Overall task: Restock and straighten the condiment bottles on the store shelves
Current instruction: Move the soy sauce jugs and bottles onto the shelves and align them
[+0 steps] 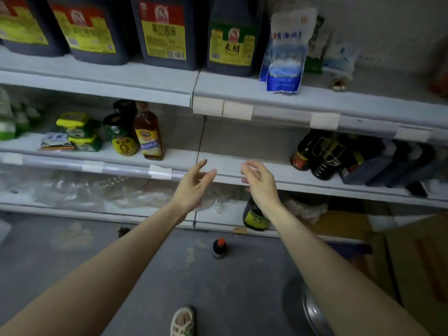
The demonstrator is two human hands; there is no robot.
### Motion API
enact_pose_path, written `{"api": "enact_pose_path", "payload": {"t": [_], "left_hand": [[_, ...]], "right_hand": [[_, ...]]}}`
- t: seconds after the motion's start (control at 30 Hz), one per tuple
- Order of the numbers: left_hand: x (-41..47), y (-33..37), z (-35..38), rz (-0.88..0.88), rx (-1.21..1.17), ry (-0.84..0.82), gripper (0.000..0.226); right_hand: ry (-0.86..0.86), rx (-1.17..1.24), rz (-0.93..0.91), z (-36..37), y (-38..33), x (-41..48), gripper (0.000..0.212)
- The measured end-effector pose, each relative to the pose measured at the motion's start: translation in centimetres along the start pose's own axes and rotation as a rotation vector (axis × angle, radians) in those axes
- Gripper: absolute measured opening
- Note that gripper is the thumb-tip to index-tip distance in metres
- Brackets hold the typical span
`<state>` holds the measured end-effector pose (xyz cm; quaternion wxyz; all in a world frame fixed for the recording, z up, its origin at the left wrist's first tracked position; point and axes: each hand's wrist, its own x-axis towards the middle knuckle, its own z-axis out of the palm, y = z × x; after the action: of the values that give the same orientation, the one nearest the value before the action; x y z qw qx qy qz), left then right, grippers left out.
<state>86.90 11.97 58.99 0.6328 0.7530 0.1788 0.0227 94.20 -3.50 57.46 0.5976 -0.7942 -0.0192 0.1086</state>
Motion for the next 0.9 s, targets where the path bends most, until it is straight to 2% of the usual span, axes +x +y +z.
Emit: {"api": "enact_pose_path", "payload": {"t": [0.13, 0.3, 0.4, 0.57, 0.8, 0.9], "left_hand": [[-0.8, -6.1, 0.8, -0.103, 0.024, -0.029, 0.056], [0.2, -16.4, 1.9, -0.262, 0.046, -0.077, 0.054], [1.2, -22.7, 2.5, -0.35, 0.078, -0.092, 0.053], [3.5, -32.6, 4.1, -0.433, 0.123, -0.127, 0.051], [8.1, -44.8, 6.0, -0.499, 0.14, -0.13, 0.051], [9.8, -48.7, 6.9, -0.521, 0.13, -0.136, 0.051]], "right_hand": [[0.006, 0.003, 0.092, 1.5, 6.1, -1.3, 0.029], [-0.002, -0.029, 0.204, 4.6, 16.3, -1.1, 0.03], [-0.005, -0.045, 0.296, 6.7, 22.5, -1.0, 0.022], [-0.007, -0.054, 0.436, 9.8, 32.9, 0.0, 0.02], [0.01, -0.166, 0.522, 13.1, 45.0, 2.9, 0.057], [0.019, -0.141, 0.528, 14.4, 49.2, 4.6, 0.061]]}}
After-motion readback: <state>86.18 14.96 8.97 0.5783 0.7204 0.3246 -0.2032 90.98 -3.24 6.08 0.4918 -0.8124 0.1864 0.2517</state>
